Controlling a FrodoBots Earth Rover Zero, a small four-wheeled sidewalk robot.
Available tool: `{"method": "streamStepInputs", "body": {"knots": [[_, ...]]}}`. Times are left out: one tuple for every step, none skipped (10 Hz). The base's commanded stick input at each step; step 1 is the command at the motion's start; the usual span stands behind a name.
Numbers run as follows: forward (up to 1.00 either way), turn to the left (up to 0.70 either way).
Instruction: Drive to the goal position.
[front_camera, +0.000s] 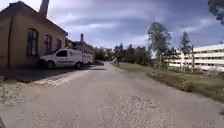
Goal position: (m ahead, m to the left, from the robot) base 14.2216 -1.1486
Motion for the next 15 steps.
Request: {"method": "streamStepInputs", "body": {"knots": [[0.7,0.06],[0.7,0.06],[0.7,0.06],[0.7,0.06],[0.7,0.06],[0.7,0.06],[0.7,0.06],[0.7,0.06],[0.7,0.06],[0.7,0.06],[0.7,0.06],[0.7,0.06],[0.7,0.06],[0.7,0.06],[0.7,0.06]]}}
